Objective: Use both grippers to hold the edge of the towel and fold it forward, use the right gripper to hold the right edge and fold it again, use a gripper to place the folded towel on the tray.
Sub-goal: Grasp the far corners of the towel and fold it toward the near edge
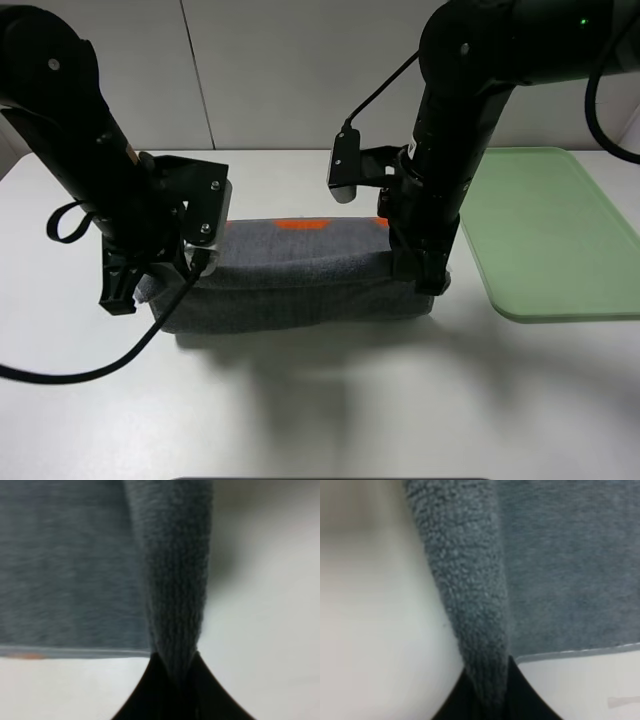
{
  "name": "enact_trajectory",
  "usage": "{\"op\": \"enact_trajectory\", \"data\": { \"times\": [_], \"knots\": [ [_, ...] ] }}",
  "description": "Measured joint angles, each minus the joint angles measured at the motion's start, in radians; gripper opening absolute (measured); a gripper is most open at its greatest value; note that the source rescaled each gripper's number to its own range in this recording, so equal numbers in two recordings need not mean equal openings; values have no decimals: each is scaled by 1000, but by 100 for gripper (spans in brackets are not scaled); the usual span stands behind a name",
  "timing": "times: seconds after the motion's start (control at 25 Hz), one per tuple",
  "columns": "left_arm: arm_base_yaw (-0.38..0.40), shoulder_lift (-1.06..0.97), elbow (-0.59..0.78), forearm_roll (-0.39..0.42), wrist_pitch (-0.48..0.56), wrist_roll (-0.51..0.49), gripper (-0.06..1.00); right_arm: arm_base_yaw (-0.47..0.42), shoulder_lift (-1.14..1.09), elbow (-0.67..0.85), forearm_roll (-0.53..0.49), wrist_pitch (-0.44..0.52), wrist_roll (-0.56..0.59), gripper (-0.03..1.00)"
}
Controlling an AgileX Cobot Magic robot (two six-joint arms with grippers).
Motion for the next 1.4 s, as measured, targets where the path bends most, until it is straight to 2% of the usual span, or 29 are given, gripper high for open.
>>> {"op": "enact_trajectory", "data": {
  "times": [0.2, 0.4, 0.64, 0.84, 1.0, 1.12, 1.4],
  "knots": [
    [39, 1, 0, -3, -82, 8, 0, -10, 0, 0, -20, -48, 0, 0],
    [42, 1, 0, -1, -135, 40, 0, -10, 0, 0, -48, -89, 0, 0],
    [47, 65, 0, 2, -156, 45, 0, -12, 0, 0, -68, -136, 0, 0],
    [47, 107, 0, -3, -175, 46, 0, -48, 5, 0, -59, -161, 0, 0],
    [47, 117, -26, -6, -190, 47, 0, -75, 31, -21, -45, -160, 0, 0],
    [56, 136, -52, -3, -190, 47, 0, -80, 67, -90, -47, -124, 0, 0],
    [115, 155, -74, 1, -212, 67, 0, -80, 158, -225, -44, -66, 0, 0]
  ]
}}
